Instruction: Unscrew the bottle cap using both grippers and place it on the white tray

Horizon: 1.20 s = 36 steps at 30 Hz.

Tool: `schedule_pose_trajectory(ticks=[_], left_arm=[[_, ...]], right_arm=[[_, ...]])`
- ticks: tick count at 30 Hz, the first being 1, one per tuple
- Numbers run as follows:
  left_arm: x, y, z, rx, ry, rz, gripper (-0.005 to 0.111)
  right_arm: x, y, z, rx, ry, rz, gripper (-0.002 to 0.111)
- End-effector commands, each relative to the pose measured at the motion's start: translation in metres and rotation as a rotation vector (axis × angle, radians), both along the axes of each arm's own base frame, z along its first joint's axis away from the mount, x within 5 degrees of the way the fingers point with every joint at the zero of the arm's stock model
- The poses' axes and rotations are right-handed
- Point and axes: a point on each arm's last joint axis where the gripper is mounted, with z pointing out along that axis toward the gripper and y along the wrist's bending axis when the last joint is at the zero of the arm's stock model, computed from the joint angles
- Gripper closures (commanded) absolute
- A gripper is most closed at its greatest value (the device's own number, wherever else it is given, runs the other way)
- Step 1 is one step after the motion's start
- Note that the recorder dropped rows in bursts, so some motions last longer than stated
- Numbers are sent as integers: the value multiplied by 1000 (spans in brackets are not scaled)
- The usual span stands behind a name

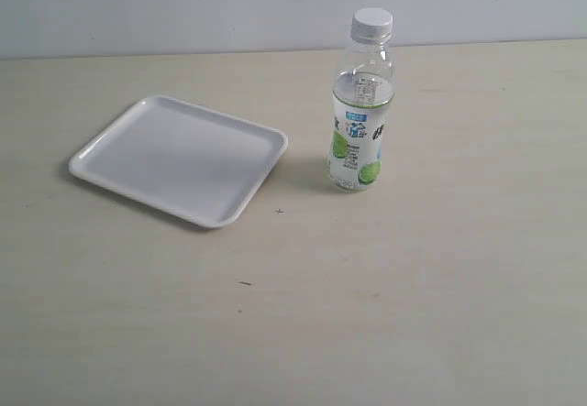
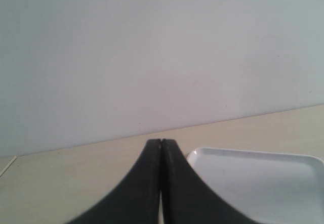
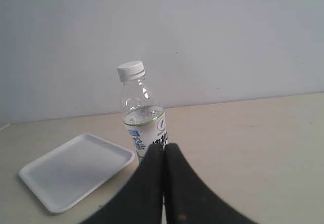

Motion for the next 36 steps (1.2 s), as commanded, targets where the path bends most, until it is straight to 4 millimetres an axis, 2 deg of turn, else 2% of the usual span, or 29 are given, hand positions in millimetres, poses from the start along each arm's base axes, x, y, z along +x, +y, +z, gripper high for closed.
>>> schedule_pose_trajectory(ticks=[1,9,12,14,17,18,28,32,36], left_arm=[[-1,0,0,-12,-7,1,107],[-1,0,0,-12,-7,1,107],[-1,0,3,43,-37,3,107],[-1,0,4,-27,-41,-3,107],[-1,0,3,-356,8,-26,107],[-1,0,3,-403,14,-29,107],[0,0,-4,-364,85,-7,107],[-3,-1,18,-501,-141,-89,107],[4,-2,15,-448,-92,-73,107]], right_arm=[[0,0,-1,-6,-8,-6,108],[0,0,-1,-6,-8,-6,108],[0,0,-1,-6,-8,-6,108],[0,0,-1,-6,-8,-6,108],[0,0,-1,-3,-7,-6,108],[0,0,-1,-3,-7,-6,108],[0,0,-1,-6,-8,-6,108],[0,0,-1,-6,-8,-6,108],[0,0,-1,-6,-8,-6,108]])
